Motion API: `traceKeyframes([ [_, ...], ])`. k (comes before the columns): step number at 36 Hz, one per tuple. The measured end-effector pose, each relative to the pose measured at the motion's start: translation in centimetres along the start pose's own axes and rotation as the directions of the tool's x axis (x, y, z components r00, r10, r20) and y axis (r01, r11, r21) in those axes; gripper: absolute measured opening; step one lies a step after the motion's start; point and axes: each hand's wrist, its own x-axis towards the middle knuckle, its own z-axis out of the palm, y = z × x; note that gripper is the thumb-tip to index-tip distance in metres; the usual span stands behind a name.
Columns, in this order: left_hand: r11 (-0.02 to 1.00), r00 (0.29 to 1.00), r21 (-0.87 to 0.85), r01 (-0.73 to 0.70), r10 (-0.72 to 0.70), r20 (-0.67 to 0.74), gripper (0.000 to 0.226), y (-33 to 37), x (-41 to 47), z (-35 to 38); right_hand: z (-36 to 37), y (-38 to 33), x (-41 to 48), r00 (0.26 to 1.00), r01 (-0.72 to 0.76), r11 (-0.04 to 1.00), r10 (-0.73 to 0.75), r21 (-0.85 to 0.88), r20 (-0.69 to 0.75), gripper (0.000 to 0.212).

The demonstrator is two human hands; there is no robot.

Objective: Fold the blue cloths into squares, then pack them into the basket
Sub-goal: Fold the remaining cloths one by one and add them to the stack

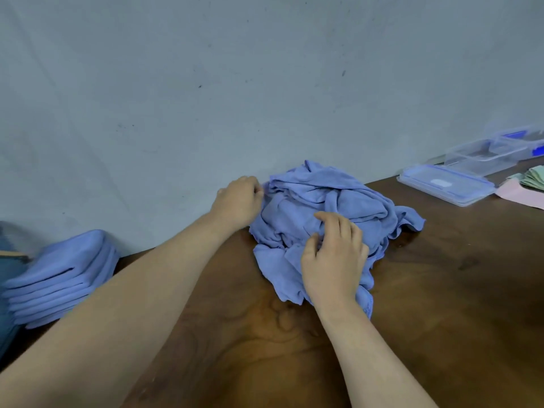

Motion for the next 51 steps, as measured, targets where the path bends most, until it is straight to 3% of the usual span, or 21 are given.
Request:
traceKeyframes([
  [4,0.996,0.998,-0.075,-0.047,0.044,-0.035,0.019,-0.6,-1.3,-1.3,-0.1,-0.4,0.0,1.0,-0.016,1.0,0.016,0.022,-0.023,0.037],
  [9,0.987,0.988,-0.031,-0.156,0.155,-0.013,0.046,2.4,-0.2,-2.8,0.4,-0.2,-0.7,1.0,0.012,1.0,-0.012,-0.018,-0.007,0.038],
  [15,0.998,0.973,-0.06,-0.026,0.039,0.228,0.057,3.8,2.5,-0.5,0.9,-0.6,-0.9,1.0,0.024,0.999,-0.024,-0.037,0.008,0.039],
  [19,0.997,0.997,-0.036,-0.066,0.067,0.04,0.028,4.3,3.2,1.1,0.7,-0.4,-1.3,0.999,0.04,0.998,-0.039,-0.043,0.026,0.04],
  [22,0.993,0.991,-0.07,-0.095,0.088,-0.097,0.024,4.4,2.8,0.9,0.6,-0.3,-1.1,0.999,0.047,0.998,-0.045,-0.046,0.027,0.039],
  [25,0.983,0.986,-0.157,-0.098,0.075,-0.148,0.023,2.9,1.5,0.2,0.5,-0.1,-1.0,0.998,0.056,0.998,-0.055,-0.04,0.025,0.039],
  [30,0.944,0.974,-0.329,-0.017,-0.058,-0.217,0.016,-2.7,-3.1,-1.1,0.1,0.0,-0.8,0.996,0.09,0.995,-0.09,-0.034,0.019,0.042],
  [34,0.897,0.938,-0.403,0.183,-0.282,-0.202,0.023,-7.0,-9.1,-2.7,-0.3,-0.8,-0.8,0.989,0.144,0.99,-0.144,0.001,-0.018,0.043],
  [37,0.814,0.87,-0.471,0.34,-0.462,-0.172,0.026,-10.2,-13.7,-3.2,-0.6,-1.8,-1.3,0.977,0.212,0.975,-0.21,0.066,-0.035,0.043],
  [41,0.716,0.788,-0.519,0.467,-0.603,-0.122,0.022,-13.2,-19.8,-3.1,-0.4,-2.3,-2.6,0.933,0.304,0.95,-0.313,0.078,0.177,0.048],
  [45,0.673,0.765,-0.572,0.469,-0.634,-0.118,0.012,-14.4,-25.2,-2.4,0.7,-2.6,-4.3,0.814,0.425,0.903,-0.35,-0.064,0.464,0.065],
  [48,0.704,0.81,-0.537,0.465,-0.583,-0.064,0.008,-14.5,-28.1,-1.8,1.5,-2.4,-5.4,0.707,0.552,0.816,-0.347,-0.174,0.616,0.073],
  [51,0.844,0.912,-0.394,0.365,-0.408,-0.03,0.018,-14.4,-29.8,-1.1,2.0,-2.3,-5.9,0.674,0.621,0.758,-0.385,-0.201,0.63,0.051],
])
